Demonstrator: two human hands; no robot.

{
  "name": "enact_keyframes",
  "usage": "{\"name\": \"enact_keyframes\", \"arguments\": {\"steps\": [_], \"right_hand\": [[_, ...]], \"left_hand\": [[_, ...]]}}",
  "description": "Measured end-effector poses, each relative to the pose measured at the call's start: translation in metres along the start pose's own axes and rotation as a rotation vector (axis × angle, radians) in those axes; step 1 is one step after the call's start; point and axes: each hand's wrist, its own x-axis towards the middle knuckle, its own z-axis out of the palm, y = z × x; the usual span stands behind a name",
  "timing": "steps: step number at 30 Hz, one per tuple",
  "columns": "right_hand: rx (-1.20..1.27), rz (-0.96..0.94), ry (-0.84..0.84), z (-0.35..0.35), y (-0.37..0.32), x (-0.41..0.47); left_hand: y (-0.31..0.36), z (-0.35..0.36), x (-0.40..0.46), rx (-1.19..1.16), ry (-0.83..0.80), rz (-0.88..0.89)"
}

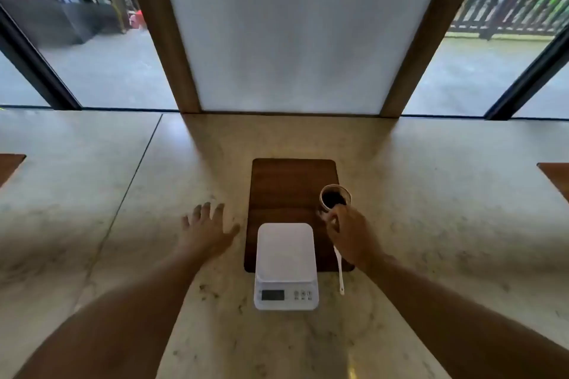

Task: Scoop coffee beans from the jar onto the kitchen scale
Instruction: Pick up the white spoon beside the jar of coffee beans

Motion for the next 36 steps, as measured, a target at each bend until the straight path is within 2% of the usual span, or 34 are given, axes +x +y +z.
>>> {"name": "enact_keyframes", "arguments": {"steps": [3, 6, 10, 14, 20, 24, 27, 36], "right_hand": [[0.027, 0.172, -0.067, 0.020, 0.025, -0.016], [-0.048, 0.382, -0.237, 0.037, 0.044, -0.035], [-0.085, 0.493, -0.379, 0.057, 0.052, -0.041], [-0.102, 0.543, -0.354, 0.071, 0.051, -0.043], [-0.081, 0.641, -0.279, 0.082, 0.060, -0.040], [-0.132, 0.593, -0.331, 0.084, 0.063, -0.041], [-0.043, 0.574, -0.336, 0.087, 0.069, -0.041], [0.343, 0.360, -0.143, 0.078, 0.064, -0.046]], "left_hand": [[-0.008, 0.038, 0.001, -0.034, -0.026, -0.044], [-0.003, 0.069, -0.005, -0.085, -0.009, 0.003], [0.010, 0.086, -0.002, -0.054, -0.023, 0.073], [0.018, 0.088, 0.000, -0.018, 0.041, 0.105], [0.022, 0.106, -0.001, -0.027, 0.116, 0.059], [0.021, 0.111, 0.002, -0.021, 0.170, 0.048], [0.019, 0.115, 0.004, -0.029, 0.196, 0.053], [0.025, 0.113, 0.003, -0.065, 0.234, 0.030]]}}
